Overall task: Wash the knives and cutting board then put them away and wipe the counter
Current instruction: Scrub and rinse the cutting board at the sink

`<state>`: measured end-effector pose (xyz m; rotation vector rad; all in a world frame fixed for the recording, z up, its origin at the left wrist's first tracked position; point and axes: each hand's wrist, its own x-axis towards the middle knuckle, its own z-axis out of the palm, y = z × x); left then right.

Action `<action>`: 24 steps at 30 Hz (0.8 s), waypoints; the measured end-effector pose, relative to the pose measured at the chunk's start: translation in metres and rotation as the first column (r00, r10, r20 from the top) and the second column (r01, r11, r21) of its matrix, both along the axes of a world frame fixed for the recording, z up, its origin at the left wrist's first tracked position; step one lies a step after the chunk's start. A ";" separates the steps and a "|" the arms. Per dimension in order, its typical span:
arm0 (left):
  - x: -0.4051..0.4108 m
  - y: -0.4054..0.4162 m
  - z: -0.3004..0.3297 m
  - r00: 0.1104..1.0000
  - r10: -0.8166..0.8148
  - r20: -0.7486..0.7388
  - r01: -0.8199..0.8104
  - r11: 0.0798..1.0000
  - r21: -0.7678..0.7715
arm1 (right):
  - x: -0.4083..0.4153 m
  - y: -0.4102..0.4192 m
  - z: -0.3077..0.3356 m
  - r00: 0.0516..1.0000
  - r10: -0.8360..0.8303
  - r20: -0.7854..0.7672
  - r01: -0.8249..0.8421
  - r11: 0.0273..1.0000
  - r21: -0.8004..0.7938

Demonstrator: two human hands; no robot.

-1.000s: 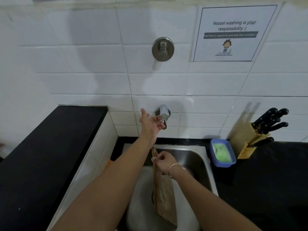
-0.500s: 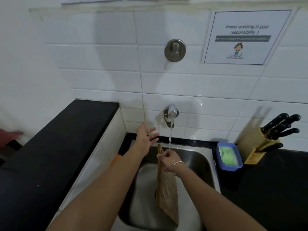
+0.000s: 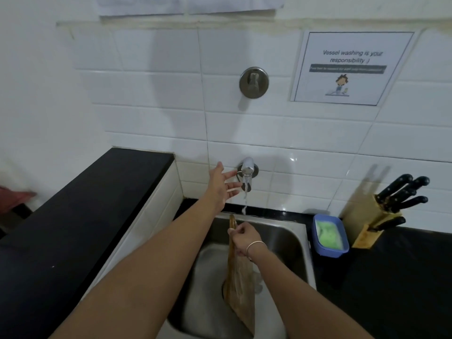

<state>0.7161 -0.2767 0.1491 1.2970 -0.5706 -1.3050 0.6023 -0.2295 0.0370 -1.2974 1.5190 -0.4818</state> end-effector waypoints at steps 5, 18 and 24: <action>-0.005 -0.017 0.001 0.979 0.008 -0.202 -0.005 1.000 0.018 | 0.003 -0.004 -0.003 1.000 0.020 0.013 -0.020 0.999 0.040; -0.005 -0.030 -0.017 0.948 0.101 -0.303 -0.110 0.994 -0.013 | -0.003 -0.011 0.007 0.985 0.169 -0.037 -0.166 0.982 0.089; -0.006 -0.033 -0.021 0.939 0.100 -0.330 -0.113 0.993 -0.019 | -0.004 -0.011 0.005 0.987 0.161 -0.027 -0.159 0.984 0.080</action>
